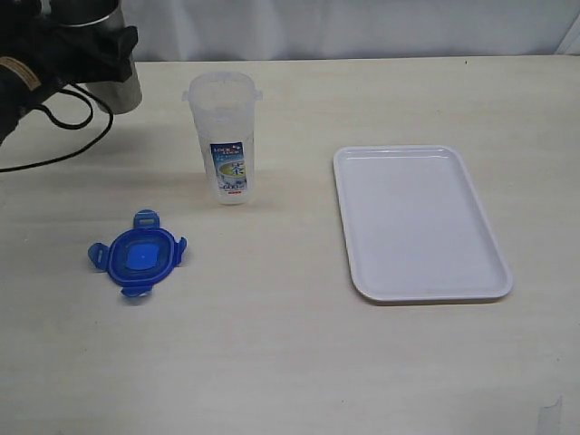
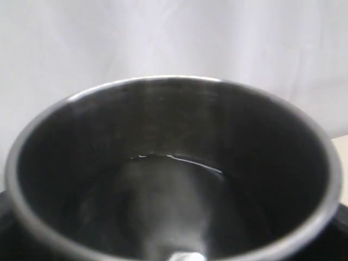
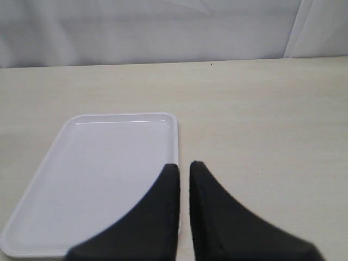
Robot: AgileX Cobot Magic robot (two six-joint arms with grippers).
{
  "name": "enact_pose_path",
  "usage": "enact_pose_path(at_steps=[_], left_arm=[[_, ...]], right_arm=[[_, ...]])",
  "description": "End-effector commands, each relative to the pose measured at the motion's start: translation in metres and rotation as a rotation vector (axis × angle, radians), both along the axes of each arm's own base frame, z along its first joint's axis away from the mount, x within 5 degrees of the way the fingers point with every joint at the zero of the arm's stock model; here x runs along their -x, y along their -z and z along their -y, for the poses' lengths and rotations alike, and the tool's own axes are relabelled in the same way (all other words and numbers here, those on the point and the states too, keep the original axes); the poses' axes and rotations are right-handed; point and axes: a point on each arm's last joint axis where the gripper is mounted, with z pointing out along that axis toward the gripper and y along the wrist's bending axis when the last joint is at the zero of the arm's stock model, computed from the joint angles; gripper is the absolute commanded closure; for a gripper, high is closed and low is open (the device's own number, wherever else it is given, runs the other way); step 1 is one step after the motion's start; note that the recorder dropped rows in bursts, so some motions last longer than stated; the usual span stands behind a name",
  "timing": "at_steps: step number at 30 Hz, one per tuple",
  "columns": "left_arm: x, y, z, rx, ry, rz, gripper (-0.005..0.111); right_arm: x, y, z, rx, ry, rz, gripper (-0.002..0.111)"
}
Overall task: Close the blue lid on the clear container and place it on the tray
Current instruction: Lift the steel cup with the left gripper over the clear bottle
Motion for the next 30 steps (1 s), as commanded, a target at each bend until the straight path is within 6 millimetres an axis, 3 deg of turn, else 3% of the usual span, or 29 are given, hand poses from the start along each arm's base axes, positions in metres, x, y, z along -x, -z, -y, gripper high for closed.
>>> enact_pose_path(at_steps=[1,5,14,24,30], left_arm=[[-0.011,-0.03,0.006,0.063,0.062,0.087,0.107],[-0.015,-0.039,0.012,0.08,0.09,0.107,0.107],[-0.019,-0.049,0.049,0.052,0.163,0.102,0.107],[-0.01,-0.045,0.086,-0.087,0.251,0.121,0.107],[-0.008,-0.047,0.092,-0.132,0.275,0.161,0.107]], right_arm=[[0.0,0.001,0.0,-0.005,0.004,-0.003,0.101],[0.0,0.001,0.0,-0.005,0.004,-0.003,0.101],[0.0,0.001,0.0,-0.005,0.004,-0.003,0.101],[0.0,0.001,0.0,-0.005,0.004,-0.003,0.101],[0.0,0.001,0.0,-0.005,0.004,-0.003,0.101]])
